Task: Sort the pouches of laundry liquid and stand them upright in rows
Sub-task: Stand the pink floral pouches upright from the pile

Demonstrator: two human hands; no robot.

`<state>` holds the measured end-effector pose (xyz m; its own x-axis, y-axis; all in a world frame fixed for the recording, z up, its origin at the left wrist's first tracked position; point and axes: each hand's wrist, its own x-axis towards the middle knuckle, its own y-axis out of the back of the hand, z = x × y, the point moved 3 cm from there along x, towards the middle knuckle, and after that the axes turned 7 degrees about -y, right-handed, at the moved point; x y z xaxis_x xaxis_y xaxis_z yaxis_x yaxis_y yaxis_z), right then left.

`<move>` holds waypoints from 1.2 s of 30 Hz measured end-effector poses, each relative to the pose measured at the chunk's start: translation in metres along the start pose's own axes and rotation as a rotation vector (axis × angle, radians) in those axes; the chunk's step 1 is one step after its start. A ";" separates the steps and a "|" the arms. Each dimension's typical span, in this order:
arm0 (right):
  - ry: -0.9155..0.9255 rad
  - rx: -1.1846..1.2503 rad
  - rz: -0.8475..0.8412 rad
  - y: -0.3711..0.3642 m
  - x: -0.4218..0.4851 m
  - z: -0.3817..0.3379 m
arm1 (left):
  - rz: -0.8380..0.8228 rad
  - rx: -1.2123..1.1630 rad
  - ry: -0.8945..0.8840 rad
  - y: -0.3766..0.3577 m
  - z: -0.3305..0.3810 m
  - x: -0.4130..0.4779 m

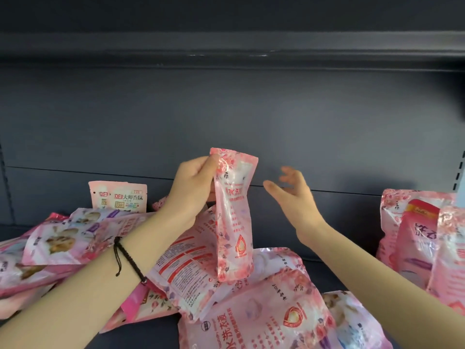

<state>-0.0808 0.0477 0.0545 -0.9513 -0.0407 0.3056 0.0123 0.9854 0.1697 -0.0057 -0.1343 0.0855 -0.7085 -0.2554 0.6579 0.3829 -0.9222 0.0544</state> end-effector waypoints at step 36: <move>0.316 0.410 0.192 0.121 -0.088 -0.034 | 0.140 -0.299 -0.271 -0.099 0.054 -0.046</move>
<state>0.0151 0.1644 0.0804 -0.8042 0.1606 0.5723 -0.0045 0.9611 -0.2760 0.0209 -0.0154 0.0904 -0.4650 -0.3349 0.8196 0.2472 -0.9380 -0.2430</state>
